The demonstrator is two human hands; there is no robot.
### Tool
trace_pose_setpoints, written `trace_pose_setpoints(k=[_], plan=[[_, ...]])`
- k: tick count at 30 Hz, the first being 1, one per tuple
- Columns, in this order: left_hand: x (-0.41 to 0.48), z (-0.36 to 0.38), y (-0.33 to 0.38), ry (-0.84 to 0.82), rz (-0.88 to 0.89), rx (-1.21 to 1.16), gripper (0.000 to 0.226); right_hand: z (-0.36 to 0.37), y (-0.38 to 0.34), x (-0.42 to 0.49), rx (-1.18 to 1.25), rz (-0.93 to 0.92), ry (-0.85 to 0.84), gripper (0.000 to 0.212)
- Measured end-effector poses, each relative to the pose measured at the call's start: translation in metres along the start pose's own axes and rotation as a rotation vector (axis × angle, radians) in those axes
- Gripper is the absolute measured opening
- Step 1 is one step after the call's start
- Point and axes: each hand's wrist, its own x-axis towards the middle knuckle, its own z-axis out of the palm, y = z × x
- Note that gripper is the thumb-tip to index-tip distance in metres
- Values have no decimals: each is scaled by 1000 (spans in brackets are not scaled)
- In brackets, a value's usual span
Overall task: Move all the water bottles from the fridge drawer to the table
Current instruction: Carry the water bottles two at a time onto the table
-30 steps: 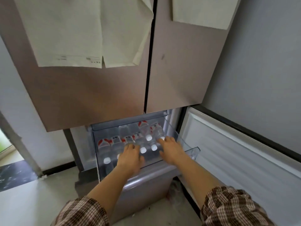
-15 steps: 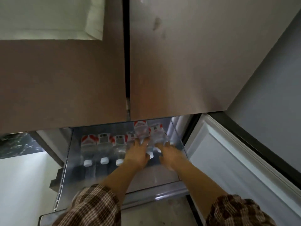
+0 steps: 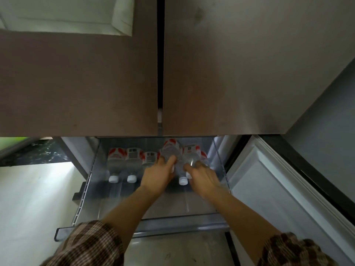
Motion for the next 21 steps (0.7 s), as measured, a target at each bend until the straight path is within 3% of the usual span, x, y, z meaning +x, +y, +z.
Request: trace_pose_setpoints(k=[4,9,16,21], plan=[[-14,-26,-6,110,-74,-48,40,-9,-13,-9,-68,-72,146,49],[-34,-54,-17,163,9,-141,44,-39,-30,-15,-87,-94,341,54],[-84,-103,-35,282,66,-256,34,-71,-66,-46,211,-92,453,22],[-146,-146,-62,344,33,-275,26,-97,-112,-77,420,-131,407,20]])
